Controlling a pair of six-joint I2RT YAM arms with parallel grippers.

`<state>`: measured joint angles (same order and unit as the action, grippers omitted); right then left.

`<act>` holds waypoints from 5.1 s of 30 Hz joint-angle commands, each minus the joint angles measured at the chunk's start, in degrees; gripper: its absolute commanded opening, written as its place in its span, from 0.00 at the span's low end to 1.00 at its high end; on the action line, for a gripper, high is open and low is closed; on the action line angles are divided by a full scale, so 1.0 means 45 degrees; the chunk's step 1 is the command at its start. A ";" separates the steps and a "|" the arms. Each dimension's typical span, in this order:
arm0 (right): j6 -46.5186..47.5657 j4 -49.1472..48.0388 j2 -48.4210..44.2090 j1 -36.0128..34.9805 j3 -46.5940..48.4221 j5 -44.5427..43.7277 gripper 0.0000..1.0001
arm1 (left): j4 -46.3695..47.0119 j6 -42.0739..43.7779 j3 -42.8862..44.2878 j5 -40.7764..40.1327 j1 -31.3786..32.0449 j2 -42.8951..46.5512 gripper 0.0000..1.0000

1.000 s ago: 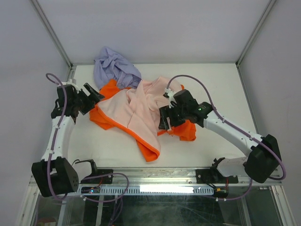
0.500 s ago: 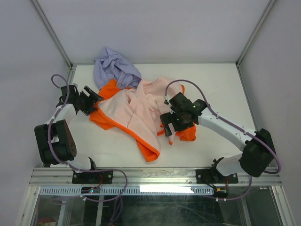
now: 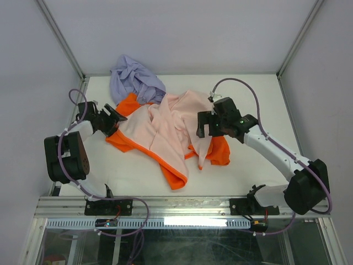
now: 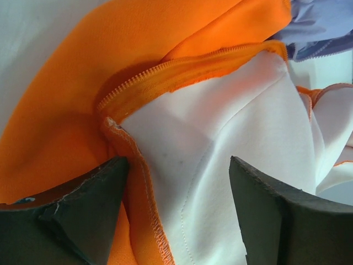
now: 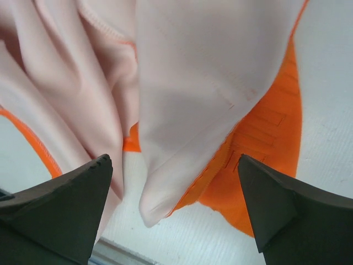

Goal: Zip up the jacket

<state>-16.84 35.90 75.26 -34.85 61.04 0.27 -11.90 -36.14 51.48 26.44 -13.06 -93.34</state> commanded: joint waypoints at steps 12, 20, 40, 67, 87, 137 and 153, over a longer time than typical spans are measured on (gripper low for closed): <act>-0.0973 -0.2822 -0.0715 0.1364 -0.1126 0.1161 0.99 | -0.0293 0.0570 -0.0037 -0.1140 0.0170 0.0744 0.76; -0.1033 -0.2982 -0.0947 0.1560 -0.1306 0.1248 0.99 | 0.0081 0.0356 0.1090 -0.0708 0.1536 0.0978 0.46; -0.1517 -0.4015 -0.0159 0.4599 -0.0842 0.3469 0.98 | -0.3311 0.5966 0.3277 -0.2478 1.3650 0.6806 0.00; -0.1128 -0.5807 0.4478 0.4873 0.0318 0.5782 0.93 | -0.4492 0.2615 0.2152 -0.7183 0.9972 0.3537 0.90; 0.2981 0.0908 0.4596 0.5842 0.6371 -0.0640 0.00 | -0.6020 0.6216 0.6347 -1.2392 0.7098 0.1132 0.00; -0.0634 -0.0338 -0.0943 0.1213 -0.2018 0.0089 0.83 | -0.3801 0.2384 0.5554 -0.6581 1.2980 0.0215 0.70; -0.1410 -0.2039 -0.0261 0.1194 -0.3055 0.0914 0.74 | -0.3295 0.3327 0.6078 -0.6588 1.3078 -0.2607 0.74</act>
<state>-21.41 31.77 73.41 -29.45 48.31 3.36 -29.98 -23.20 75.85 -2.72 45.41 -103.04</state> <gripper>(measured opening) 0.787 0.742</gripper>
